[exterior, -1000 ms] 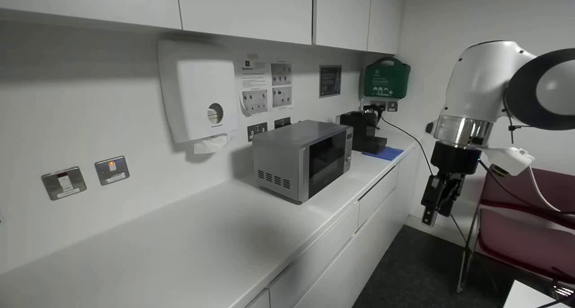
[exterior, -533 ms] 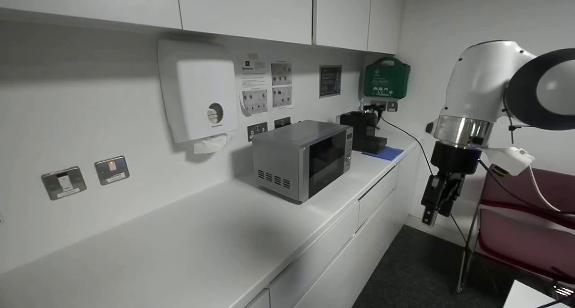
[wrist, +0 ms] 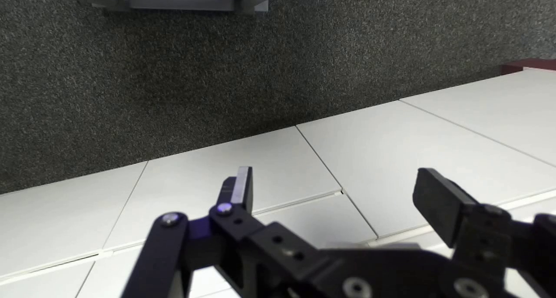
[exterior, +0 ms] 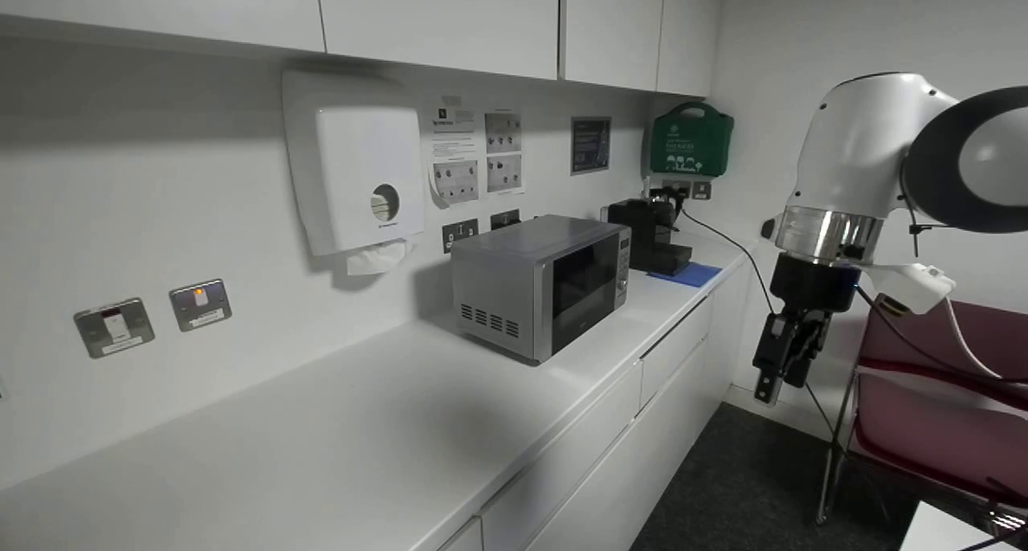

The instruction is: Press a button on the microwave

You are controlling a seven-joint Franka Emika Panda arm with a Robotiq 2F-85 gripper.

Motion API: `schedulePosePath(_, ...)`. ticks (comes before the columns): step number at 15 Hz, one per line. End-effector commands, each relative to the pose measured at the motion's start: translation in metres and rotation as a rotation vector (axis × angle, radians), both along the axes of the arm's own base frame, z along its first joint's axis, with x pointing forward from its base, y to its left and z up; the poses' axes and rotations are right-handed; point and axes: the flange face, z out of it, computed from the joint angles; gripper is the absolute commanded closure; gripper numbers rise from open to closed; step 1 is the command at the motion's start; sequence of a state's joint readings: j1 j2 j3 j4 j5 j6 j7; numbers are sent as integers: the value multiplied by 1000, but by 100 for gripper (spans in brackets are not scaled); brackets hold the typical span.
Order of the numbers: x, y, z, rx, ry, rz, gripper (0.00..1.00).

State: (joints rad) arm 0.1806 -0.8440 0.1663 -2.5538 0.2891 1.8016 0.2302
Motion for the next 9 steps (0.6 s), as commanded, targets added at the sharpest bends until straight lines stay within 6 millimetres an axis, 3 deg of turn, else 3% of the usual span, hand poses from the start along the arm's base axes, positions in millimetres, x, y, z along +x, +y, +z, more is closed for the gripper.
schedulePosePath(1,0,0,1,0,1,0,0)
schedulePosePath(5,0,0,1,0,1,0,0)
schedulePosePath(7,3,-8,1,-2,-85,-46,0)
schedulePosePath(9,20,-25,0,50,-114,-164,0)
